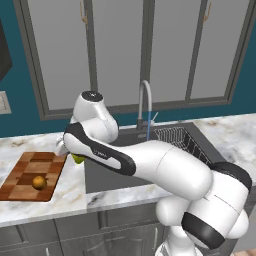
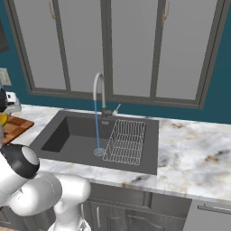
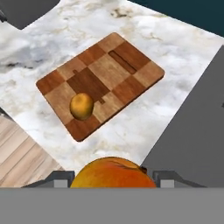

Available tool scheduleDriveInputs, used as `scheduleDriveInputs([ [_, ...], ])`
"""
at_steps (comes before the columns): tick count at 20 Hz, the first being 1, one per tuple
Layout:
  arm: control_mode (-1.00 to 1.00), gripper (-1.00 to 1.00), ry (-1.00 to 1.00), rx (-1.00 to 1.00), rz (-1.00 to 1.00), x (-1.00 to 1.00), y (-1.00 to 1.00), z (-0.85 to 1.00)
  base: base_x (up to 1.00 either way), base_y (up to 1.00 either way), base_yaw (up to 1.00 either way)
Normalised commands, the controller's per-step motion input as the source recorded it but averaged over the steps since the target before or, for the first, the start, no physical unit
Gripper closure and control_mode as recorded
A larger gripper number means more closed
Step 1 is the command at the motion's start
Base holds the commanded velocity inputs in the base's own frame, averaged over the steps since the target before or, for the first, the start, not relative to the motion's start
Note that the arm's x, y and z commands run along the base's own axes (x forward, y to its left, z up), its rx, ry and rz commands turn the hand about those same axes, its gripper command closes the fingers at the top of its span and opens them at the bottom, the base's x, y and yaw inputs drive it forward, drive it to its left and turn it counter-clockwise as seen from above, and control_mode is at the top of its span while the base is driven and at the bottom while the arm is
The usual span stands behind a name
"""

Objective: Pick the mango, mango from the sink and place them on the cutting board to airdry. Then turn off the sink faucet.

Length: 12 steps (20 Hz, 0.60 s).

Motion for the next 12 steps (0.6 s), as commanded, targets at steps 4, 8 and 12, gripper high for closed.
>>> scheduleDriveInputs([
  [4,-1.0,1.0,-0.04,0.09,0.0,0.26,0.2,-0.12,0.0,0.0,0.0],
  [8,-1.0,1.0,-0.06,0.0,-0.01,0.14,0.31,-0.14,0.0,0.0,0.0],
  [12,-1.0,1.0,0.0,0.0,-0.05,0.13,0.26,-0.06,0.0,0.0,0.0],
])
